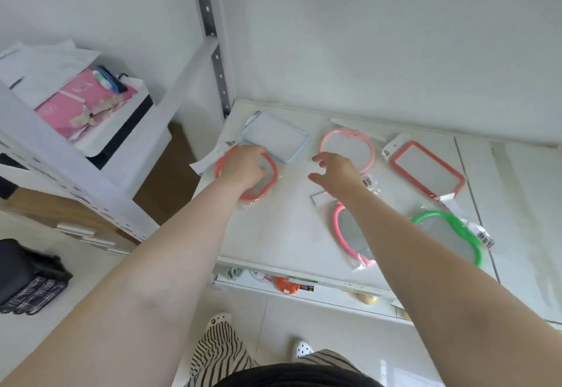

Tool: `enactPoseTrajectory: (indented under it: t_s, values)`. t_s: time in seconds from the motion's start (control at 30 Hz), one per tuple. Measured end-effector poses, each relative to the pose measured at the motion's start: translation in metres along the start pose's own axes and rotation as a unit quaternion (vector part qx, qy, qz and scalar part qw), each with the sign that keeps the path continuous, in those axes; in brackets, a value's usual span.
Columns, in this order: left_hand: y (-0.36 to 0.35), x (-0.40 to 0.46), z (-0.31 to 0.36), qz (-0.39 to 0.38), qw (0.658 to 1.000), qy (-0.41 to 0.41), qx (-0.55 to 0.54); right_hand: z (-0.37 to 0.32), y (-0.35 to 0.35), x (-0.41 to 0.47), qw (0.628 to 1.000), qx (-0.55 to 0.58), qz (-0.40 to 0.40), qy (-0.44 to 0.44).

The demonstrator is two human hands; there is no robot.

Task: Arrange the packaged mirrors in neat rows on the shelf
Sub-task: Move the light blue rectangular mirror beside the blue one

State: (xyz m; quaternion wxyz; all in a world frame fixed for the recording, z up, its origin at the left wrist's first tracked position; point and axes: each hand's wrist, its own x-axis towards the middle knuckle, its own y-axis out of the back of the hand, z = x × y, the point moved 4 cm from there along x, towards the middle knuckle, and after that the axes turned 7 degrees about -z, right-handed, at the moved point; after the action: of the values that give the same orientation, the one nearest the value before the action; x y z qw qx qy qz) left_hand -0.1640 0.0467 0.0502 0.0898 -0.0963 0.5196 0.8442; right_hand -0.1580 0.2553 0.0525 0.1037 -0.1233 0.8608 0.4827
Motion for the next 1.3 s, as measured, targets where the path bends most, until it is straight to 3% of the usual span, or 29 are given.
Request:
enactPoseTrajectory:
  t_s: [0.27, 0.6, 0.83, 1.1, 1.3]
  values:
    - [0.032, 0.042, -0.035, -0.030, 0.998, -0.041, 0.028, -0.041, -0.016, 0.010, 0.990, 0.070, 0.053, -0.113]
    - [0.027, 0.046, -0.045, -0.052, 0.996, -0.064, 0.023, -0.065, -0.036, -0.010, 0.983, 0.075, 0.060, -0.159]
    - [-0.002, 0.065, -0.052, -0.033, 0.999, -0.022, -0.010, -0.044, -0.052, 0.015, 0.980, 0.089, 0.062, -0.169]
    - [-0.014, 0.112, -0.072, 0.075, 0.995, 0.057, 0.010, -0.025, -0.082, 0.077, 0.978, 0.032, 0.123, -0.165]
    - [-0.027, 0.156, -0.078, 0.051, 0.994, 0.070, 0.064, -0.021, -0.097, 0.107, 0.959, -0.036, 0.202, -0.198]
